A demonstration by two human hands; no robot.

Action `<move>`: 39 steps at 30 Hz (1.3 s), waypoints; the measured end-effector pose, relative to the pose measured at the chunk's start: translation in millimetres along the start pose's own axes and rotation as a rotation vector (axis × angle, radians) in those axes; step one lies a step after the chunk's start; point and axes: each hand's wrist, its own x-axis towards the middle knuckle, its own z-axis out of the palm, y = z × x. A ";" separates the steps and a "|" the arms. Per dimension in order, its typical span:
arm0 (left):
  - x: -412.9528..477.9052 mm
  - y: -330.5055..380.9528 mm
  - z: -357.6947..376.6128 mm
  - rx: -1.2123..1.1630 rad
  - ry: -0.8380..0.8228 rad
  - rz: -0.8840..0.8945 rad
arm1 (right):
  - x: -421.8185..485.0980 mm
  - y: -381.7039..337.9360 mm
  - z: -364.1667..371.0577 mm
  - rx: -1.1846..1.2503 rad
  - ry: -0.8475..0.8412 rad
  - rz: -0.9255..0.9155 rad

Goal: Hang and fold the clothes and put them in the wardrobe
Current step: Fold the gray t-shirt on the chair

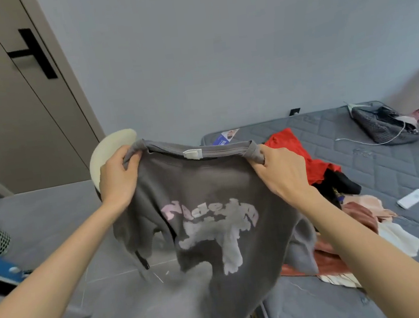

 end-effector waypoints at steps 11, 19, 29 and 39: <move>38.5 -36.1 45.0 0.093 -0.378 -0.014 | 38.6 32.8 56.8 0.028 -0.115 0.134; 116.5 -94.2 113.9 0.048 -0.612 -0.030 | 112.1 41.8 149.2 0.164 -0.273 0.257; 201.5 -154.2 182.7 0.107 -0.615 -0.169 | 210.7 33.4 220.4 -0.067 -0.313 0.194; 281.7 -198.6 279.5 0.192 -0.633 -0.297 | 314.9 63.9 320.9 -0.110 -0.369 0.213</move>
